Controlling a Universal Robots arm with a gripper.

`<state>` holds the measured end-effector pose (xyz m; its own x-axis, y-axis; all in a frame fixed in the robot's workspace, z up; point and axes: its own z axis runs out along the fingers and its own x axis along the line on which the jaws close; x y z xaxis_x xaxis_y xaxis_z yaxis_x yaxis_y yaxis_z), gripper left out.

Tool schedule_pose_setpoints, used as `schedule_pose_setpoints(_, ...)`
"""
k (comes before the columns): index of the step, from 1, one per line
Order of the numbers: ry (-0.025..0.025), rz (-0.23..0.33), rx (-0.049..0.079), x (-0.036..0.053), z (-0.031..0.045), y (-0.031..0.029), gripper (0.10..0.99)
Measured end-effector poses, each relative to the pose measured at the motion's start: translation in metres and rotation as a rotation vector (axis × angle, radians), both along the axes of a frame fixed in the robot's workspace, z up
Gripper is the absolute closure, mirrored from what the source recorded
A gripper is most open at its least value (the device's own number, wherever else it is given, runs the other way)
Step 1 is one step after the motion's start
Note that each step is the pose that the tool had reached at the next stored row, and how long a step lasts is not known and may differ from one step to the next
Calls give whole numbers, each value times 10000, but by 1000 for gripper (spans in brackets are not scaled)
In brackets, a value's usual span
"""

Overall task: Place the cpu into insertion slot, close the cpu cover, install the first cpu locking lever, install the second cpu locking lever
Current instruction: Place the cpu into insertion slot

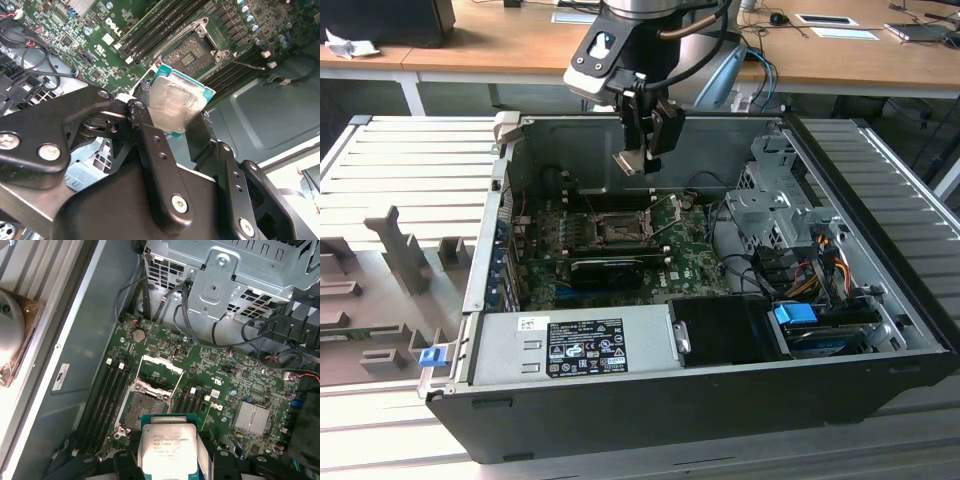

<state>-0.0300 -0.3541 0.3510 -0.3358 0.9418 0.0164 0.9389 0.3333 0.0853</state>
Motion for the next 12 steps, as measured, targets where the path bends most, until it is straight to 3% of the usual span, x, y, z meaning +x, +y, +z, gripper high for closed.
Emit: schedule_pose_setpoints(12, 0, -195, 0, 0, -17, 0, 557)
